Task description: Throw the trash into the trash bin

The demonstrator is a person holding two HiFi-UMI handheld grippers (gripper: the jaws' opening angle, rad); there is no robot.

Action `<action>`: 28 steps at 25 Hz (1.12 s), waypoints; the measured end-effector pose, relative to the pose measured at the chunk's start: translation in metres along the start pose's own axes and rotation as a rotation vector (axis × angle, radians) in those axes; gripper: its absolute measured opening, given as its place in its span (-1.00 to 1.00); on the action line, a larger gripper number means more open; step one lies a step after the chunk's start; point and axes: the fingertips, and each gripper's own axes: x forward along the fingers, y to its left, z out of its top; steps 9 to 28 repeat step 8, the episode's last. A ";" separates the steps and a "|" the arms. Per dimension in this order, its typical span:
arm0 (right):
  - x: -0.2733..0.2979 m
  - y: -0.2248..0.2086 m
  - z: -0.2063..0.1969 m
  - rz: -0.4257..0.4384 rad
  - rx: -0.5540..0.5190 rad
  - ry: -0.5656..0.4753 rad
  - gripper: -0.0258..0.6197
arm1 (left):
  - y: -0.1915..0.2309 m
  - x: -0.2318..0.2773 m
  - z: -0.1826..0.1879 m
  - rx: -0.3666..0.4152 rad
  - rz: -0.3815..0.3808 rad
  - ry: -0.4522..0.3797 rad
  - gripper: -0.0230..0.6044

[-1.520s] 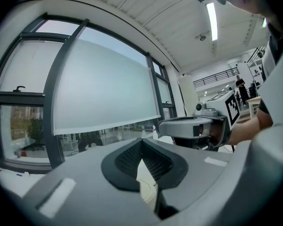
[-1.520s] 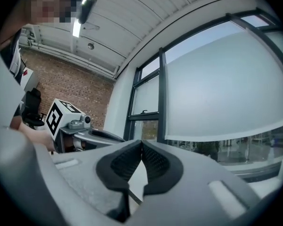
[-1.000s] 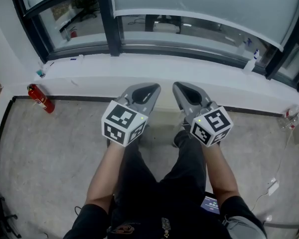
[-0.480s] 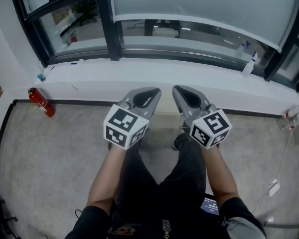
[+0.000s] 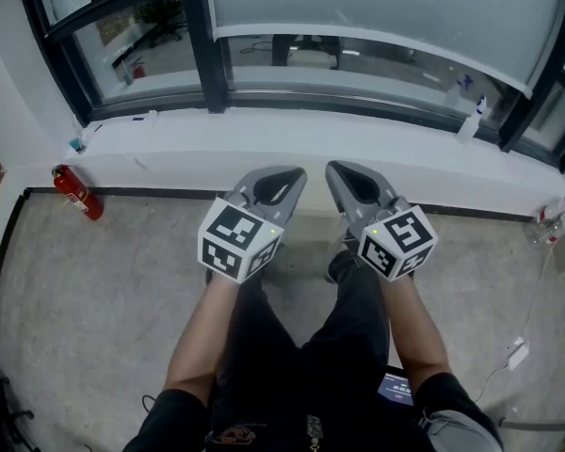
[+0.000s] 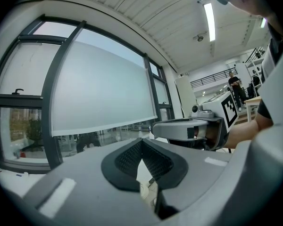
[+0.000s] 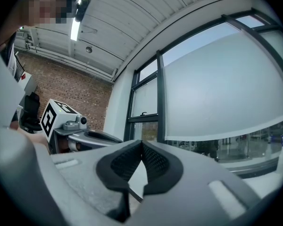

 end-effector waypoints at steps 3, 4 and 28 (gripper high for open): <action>0.000 0.000 0.000 -0.004 0.000 -0.001 -0.91 | 0.001 0.000 0.000 0.000 0.001 0.000 -0.92; 0.001 0.000 0.000 -0.005 0.000 -0.002 -0.91 | 0.001 0.000 -0.001 0.000 0.001 0.000 -0.92; 0.000 0.001 0.000 -0.006 -0.001 -0.003 -0.91 | 0.000 0.000 -0.002 0.001 -0.002 0.002 -0.92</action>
